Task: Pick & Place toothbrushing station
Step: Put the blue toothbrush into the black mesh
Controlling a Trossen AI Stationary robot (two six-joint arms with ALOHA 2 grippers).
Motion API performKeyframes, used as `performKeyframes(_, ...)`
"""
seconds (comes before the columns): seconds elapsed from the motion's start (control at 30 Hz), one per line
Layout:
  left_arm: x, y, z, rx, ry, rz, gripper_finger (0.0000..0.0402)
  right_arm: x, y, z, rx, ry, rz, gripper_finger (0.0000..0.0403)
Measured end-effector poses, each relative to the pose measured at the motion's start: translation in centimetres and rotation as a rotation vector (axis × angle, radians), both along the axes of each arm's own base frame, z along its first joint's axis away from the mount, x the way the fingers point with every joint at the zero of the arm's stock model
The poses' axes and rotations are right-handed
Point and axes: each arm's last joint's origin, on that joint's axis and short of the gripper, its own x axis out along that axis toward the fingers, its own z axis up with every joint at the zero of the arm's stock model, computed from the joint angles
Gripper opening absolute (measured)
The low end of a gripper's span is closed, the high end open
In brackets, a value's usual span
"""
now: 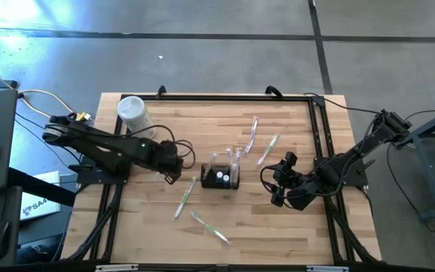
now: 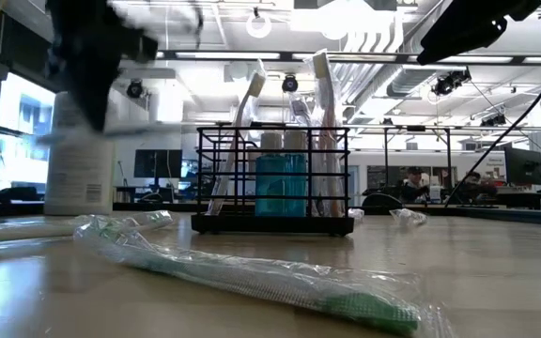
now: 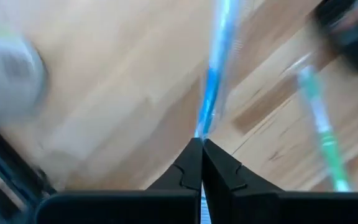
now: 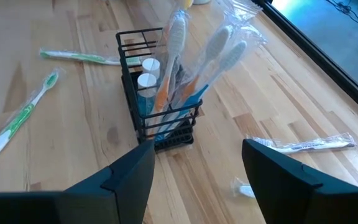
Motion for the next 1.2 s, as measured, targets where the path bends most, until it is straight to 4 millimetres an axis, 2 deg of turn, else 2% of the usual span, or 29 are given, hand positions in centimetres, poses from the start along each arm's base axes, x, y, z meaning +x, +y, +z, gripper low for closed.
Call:
performKeyframes(0.23,-0.3,-2.5,7.3,0.2,-0.136,-0.09,0.0002,0.0,0.0,0.0,0.004,-0.004,0.001,0.0235)
performKeyframes(0.37,-0.8,-4.0,10.0,0.301,-0.195,-0.154,0.0002,0.0,0.0,0.0,0.005,-0.005,0.003,0.0235)
performKeyframes(0.5,-0.4,-5.9,11.1,0.485,-0.221,-0.385,0.0001,0.1,0.1,0.1,0.012,-0.016,0.004,0.0235)
performKeyframes(0.6,0.4,-8.1,11.0,0.704,-0.193,-0.645,0.0001,0.3,0.2,0.3,0.027,-0.04,0.008,0.0235)
performKeyframes(0.7,1.7,-10.7,10.8,0.928,-0.202,-0.765,0.0001,0.5,0.4,0.5,0.034,-0.06,0.026,0.0235)
performKeyframes(0.8,3.3,-13.3,10.1,1.072,-0.182,-0.888,0.0001,0.8,0.6,0.7,0.067,-0.087,0.039,0.0235)
performKeyframes(0.97,5.3,-17.5,7.9,1.279,-0.032,-1.126,0.0,1.3,0.9,1.6,0.057,-0.178,0.06,0.0235)
performKeyframes(1.1,6.3,-20.0,5.5,1.393,0.111,-1.27,0.0,1.9,1.2,2.6,0.053,-0.262,0.099,0.0235)
performKeyframes(1.2,6.5,-21.4,4.0,1.457,0.215,-1.393,0.0,2.4,1.3,3.2,0.114,-0.308,0.164,0.0235)
